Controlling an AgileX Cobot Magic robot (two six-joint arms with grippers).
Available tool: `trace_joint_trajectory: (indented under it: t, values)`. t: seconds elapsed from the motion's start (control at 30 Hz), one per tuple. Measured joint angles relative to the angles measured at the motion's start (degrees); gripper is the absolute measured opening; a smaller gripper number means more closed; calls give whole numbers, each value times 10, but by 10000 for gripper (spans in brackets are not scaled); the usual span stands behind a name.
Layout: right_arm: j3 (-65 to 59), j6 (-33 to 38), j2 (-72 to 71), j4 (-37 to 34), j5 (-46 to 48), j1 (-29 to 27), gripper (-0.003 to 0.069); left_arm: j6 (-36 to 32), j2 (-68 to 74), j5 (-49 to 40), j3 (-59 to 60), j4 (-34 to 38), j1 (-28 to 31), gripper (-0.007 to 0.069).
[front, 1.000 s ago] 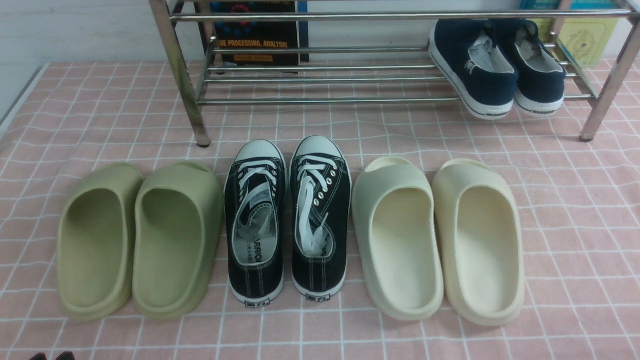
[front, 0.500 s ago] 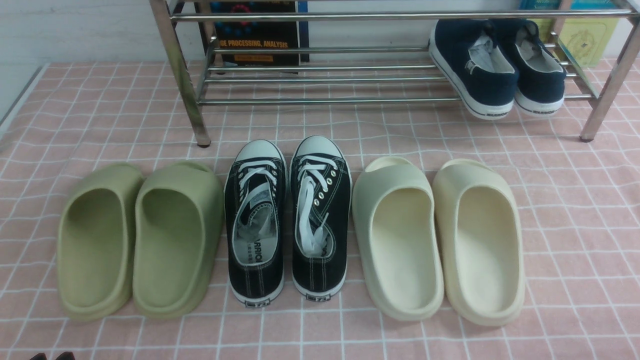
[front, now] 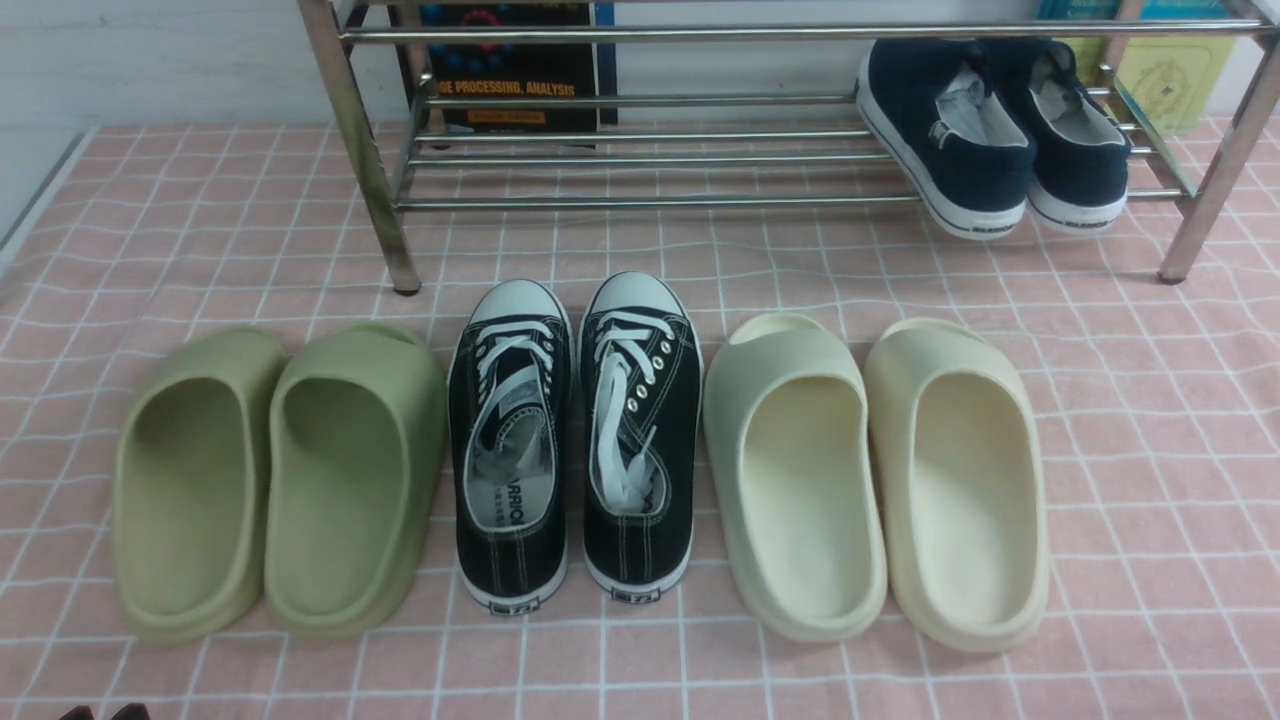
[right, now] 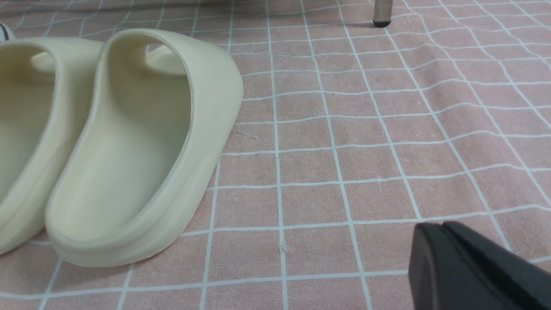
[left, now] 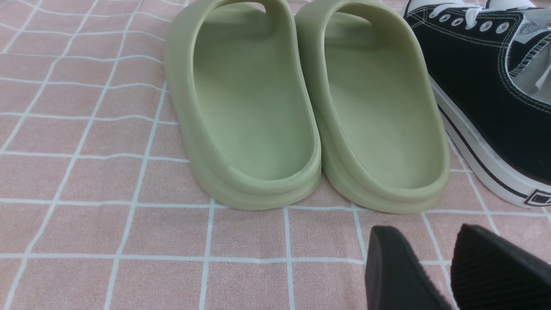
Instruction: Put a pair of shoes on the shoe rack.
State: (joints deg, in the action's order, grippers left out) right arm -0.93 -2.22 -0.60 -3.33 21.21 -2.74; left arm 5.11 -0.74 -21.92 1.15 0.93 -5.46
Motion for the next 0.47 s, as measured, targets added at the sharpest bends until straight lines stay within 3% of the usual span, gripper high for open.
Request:
trace_joint_trajectory:
  t: [0.47]
  values:
    - [0, 0, 0, -1, 0, 0, 17, 0, 0, 0, 0, 0, 0, 239]
